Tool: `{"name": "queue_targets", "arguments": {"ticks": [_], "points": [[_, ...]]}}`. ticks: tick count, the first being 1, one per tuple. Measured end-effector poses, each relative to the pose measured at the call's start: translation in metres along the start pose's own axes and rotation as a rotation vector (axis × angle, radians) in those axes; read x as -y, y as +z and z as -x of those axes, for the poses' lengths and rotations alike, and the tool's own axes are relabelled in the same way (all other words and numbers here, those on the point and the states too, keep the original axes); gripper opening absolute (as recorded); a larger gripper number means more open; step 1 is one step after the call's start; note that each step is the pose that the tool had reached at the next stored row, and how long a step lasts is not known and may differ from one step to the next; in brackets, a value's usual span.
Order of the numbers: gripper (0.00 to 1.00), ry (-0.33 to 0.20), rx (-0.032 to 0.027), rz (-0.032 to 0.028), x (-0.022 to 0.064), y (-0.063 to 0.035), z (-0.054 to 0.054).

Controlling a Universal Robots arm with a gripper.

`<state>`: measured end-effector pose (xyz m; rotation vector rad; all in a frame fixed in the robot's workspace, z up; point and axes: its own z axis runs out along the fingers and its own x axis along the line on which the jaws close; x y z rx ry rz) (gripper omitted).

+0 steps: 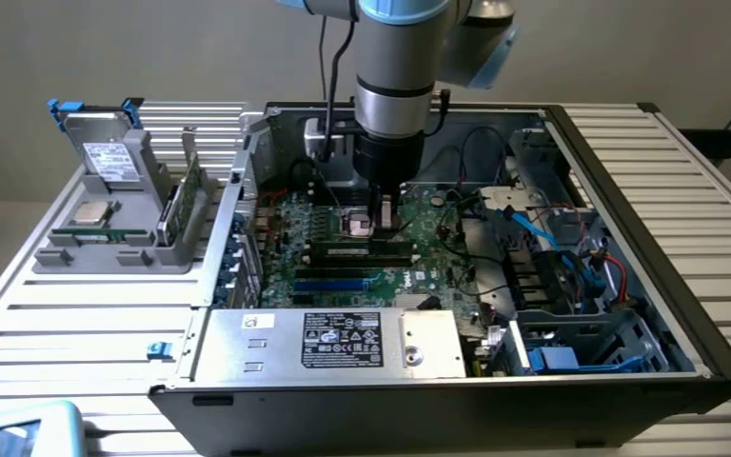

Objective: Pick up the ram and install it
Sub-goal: 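Insert the ram into the slot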

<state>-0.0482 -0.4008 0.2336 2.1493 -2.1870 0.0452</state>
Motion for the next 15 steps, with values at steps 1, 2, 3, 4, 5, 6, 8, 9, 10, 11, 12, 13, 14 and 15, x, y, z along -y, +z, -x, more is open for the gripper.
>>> {"name": "queue_targets", "arguments": {"ticks": [1, 2, 3, 4, 5, 6, 8, 9, 10, 11, 12, 13, 14, 15], "points": [[0.13, 0.000, 0.0001, -0.0001, 0.0000, 0.0001, 0.0000], [0.13, 0.000, 0.0002, -0.0003, -0.0001, 0.0001, 0.0000], [0.13, 0.000, 0.0002, -0.0004, -0.0002, 0.0001, 0.0000], [0.13, 0.000, 0.0002, -0.0005, -0.0003, 0.0002, 0.0000], [0.13, 0.000, 0.0002, -0.0008, -0.0005, 0.0002, 0.0000], [0.13, 0.000, 0.0002, -0.0012, -0.0006, 0.0003, 0.0000], [0.13, 0.000, 0.0002, -0.0014, -0.0006, 0.0007, 0.0000], [0.13, 0.000, 0.0002, -0.0017, -0.0005, 0.0008, 0.0000], [0.13, 0.000, 0.0000, -0.0022, -0.0007, 0.0009, 0.0000], [0.13, 0.000, 0.0001, -0.0030, -0.0008, 0.0012, 0.0000], [0.13, 0.000, 0.0001, -0.0034, -0.0009, 0.0013, 0.0000], [0.13, 0.000, 0.0002, -0.0038, -0.0010, 0.0014, 0.0001], [0.13, 0.000, 0.0003, -0.0045, -0.0011, 0.0016, 0.0001], [0.13, 0.000, 0.0004, -0.0051, -0.0011, 0.0019, 0.0001]]}}
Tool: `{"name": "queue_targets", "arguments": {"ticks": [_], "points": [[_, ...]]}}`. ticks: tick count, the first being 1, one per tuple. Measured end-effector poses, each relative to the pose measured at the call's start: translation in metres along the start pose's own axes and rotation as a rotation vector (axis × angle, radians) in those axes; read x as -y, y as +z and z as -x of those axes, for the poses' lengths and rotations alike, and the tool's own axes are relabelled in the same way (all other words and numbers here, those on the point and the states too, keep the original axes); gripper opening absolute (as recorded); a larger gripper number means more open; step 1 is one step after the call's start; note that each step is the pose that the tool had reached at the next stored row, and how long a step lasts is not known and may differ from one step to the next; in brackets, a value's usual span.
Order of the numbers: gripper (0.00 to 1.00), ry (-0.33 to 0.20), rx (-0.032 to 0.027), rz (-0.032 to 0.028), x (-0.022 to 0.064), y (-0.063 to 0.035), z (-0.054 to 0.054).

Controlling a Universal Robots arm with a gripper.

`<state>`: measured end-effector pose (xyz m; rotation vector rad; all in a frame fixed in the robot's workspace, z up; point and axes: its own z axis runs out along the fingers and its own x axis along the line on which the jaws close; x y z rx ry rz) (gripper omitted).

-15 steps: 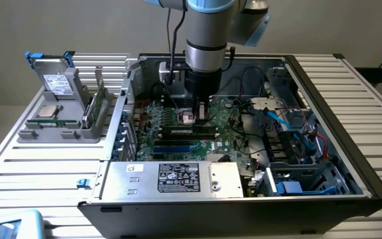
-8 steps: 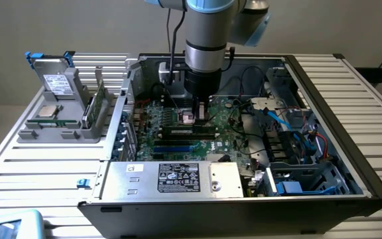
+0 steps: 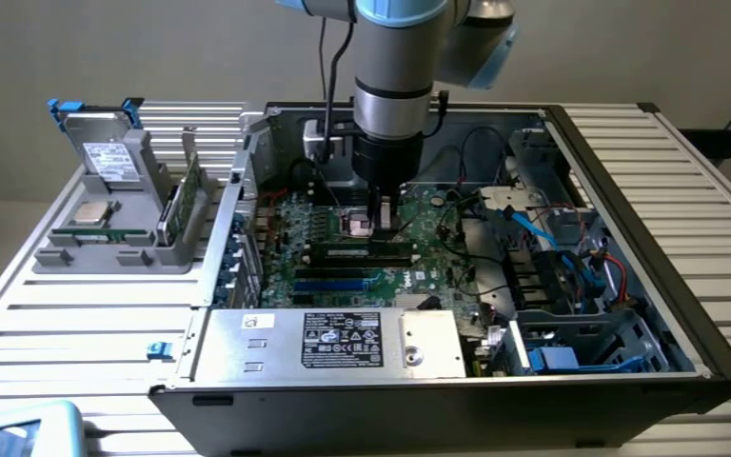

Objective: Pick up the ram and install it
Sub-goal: 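Insert the ram into the slot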

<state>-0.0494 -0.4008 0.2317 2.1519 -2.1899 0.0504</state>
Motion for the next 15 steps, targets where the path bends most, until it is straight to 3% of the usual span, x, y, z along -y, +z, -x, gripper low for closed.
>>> {"name": "queue_targets", "arguments": {"ticks": [15], "points": [[0.13, 0.000, -0.0001, -0.0046, -0.0015, 0.0007, 0.0002]]}}
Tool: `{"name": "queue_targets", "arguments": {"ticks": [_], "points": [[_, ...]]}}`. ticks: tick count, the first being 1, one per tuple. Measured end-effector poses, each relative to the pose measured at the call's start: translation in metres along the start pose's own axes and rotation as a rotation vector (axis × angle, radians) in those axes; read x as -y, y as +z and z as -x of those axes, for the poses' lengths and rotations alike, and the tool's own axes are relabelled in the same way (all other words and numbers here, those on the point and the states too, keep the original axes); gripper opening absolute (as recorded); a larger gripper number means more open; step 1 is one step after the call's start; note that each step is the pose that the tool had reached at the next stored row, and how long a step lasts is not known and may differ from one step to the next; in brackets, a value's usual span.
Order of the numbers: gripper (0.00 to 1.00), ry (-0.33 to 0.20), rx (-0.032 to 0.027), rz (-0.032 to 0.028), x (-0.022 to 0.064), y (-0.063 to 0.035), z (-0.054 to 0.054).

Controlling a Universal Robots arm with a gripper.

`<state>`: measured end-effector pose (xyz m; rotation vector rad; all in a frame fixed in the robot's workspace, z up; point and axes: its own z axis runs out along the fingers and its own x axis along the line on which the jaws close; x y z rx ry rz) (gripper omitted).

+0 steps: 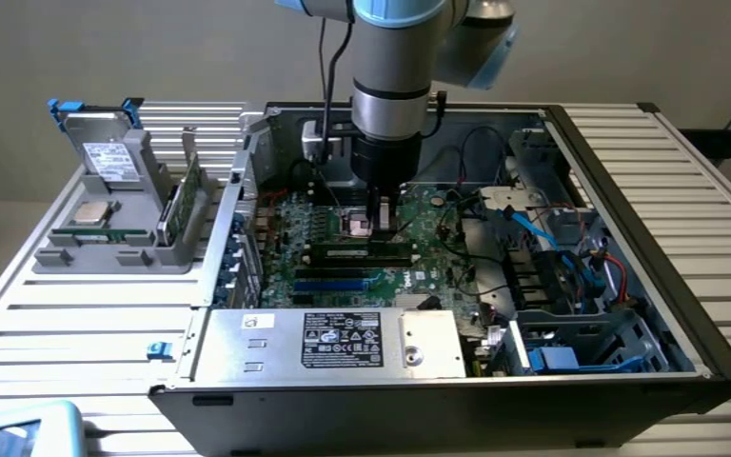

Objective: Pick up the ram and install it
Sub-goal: 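Insert the ram into the slot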

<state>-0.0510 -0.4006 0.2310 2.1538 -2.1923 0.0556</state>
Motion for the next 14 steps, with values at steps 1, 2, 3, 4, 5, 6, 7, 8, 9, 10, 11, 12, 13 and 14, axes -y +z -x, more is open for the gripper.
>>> {"name": "queue_targets", "arguments": {"ticks": [1, 2, 3, 4, 5, 6, 7, 8, 9, 10, 11, 12, 13, 14], "points": [[0.13, 0.000, 0.0000, -0.0001, 0.0000, 0.0000, 0.0001], [0.13, 0.000, 0.0000, -0.0002, -0.0001, 0.0000, 0.0002], [0.13, 0.000, -0.0001, -0.0005, -0.0003, 0.0001, 0.0002], [0.13, 0.000, 0.0000, -0.0008, -0.0003, 0.0002, 0.0003], [0.13, 0.000, 0.0000, -0.0010, -0.0004, 0.0002, 0.0003], [0.13, 0.000, -0.0002, -0.0011, -0.0004, 0.0002, 0.0003], [0.13, 0.000, -0.0002, -0.0011, -0.0004, 0.0003, 0.0003], [0.13, 0.000, -0.0001, -0.0014, -0.0006, 0.0004, 0.0004], [0.13, 0.000, -0.0001, -0.0017, -0.0008, 0.0004, 0.0004], [0.13, 0.000, 0.0000, -0.0019, -0.0008, 0.0005, 0.0005], [0.13, 0.000, 0.0000, -0.0022, -0.0010, 0.0006, 0.0005], [0.13, 0.000, 0.0000, -0.0024, -0.0011, 0.0006, 0.0006], [0.13, 0.000, 0.0001, -0.0026, -0.0010, 0.0008, 0.0007], [0.13, 0.000, 0.0000, -0.0027, -0.0012, 0.0008, 0.0008]]}}
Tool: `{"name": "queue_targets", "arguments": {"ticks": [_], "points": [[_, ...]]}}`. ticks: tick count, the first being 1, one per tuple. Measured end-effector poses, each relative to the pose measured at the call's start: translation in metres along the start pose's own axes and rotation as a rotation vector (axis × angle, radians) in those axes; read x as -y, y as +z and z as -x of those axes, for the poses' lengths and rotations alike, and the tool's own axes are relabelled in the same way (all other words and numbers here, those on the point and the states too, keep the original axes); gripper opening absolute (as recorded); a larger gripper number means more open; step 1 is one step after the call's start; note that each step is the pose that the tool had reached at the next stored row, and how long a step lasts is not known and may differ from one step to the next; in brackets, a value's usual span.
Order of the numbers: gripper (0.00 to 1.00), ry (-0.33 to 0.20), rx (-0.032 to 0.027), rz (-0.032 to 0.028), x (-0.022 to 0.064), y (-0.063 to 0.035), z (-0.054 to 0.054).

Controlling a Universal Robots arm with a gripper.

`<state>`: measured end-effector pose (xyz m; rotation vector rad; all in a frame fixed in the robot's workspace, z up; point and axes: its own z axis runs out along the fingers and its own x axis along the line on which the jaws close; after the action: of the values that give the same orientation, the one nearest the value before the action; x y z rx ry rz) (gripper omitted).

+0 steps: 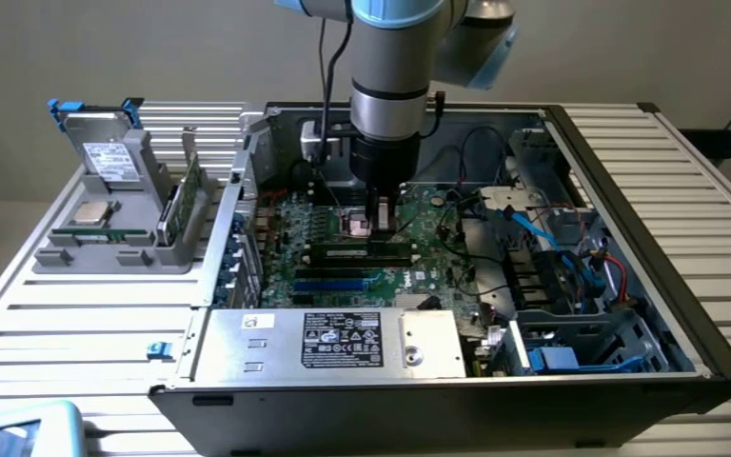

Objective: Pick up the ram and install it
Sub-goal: 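Insert the ram into the slot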

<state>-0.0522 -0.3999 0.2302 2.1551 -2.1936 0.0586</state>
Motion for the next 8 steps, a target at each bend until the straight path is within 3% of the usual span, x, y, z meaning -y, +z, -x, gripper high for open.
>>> {"name": "queue_targets", "arguments": {"ticks": [8], "points": [[0.13, 0.000, 0.0002, -0.0005, -0.0002, 0.0011, 0.0001]]}}
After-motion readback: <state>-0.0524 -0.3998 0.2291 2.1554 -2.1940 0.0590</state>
